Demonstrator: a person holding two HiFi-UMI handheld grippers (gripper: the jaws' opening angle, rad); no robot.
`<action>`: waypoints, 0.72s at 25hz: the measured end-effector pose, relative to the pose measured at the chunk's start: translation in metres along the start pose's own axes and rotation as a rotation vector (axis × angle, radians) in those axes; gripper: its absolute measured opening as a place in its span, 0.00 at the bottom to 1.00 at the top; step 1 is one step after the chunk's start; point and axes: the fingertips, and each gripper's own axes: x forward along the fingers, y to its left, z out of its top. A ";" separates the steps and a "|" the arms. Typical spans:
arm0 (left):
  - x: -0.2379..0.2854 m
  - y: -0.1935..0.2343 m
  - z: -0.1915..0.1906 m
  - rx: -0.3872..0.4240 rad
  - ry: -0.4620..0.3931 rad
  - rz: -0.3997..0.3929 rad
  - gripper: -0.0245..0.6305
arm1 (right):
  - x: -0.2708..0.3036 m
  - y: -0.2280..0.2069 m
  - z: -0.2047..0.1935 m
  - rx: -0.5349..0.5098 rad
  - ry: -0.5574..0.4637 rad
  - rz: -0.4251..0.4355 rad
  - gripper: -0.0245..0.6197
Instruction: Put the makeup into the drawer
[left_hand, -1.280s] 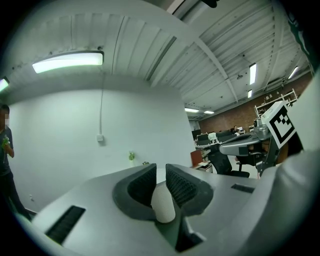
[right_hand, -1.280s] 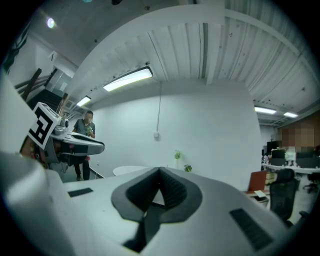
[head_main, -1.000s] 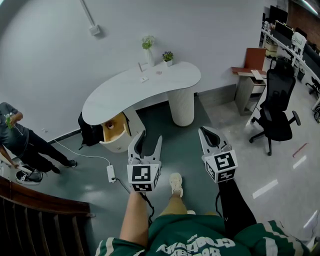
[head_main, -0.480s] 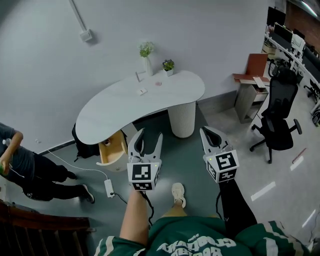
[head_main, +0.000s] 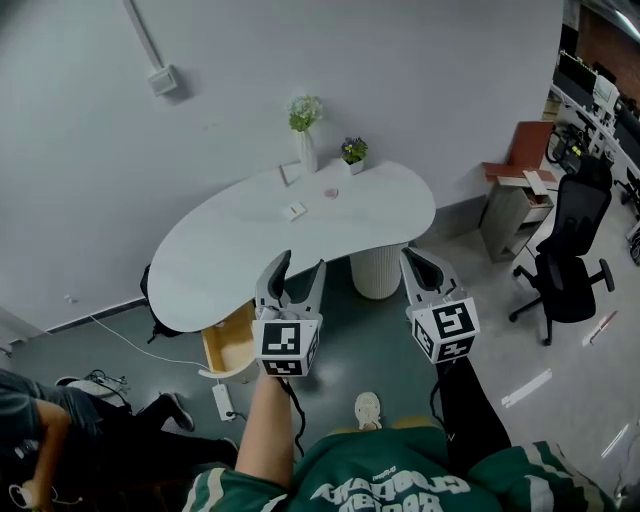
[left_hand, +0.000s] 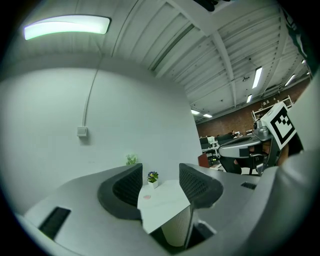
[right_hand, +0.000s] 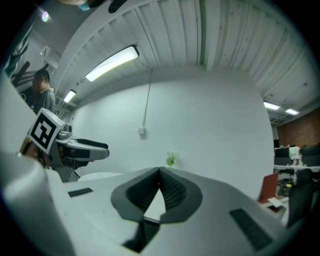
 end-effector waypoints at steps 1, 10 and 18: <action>0.009 0.008 -0.003 -0.003 0.003 0.001 0.37 | 0.012 -0.001 -0.002 0.003 0.003 0.001 0.04; 0.061 0.051 -0.023 -0.032 0.025 -0.020 0.37 | 0.081 -0.011 -0.017 0.014 0.041 -0.004 0.04; 0.091 0.068 -0.024 -0.035 0.015 -0.030 0.37 | 0.125 -0.022 -0.009 0.003 0.028 0.007 0.04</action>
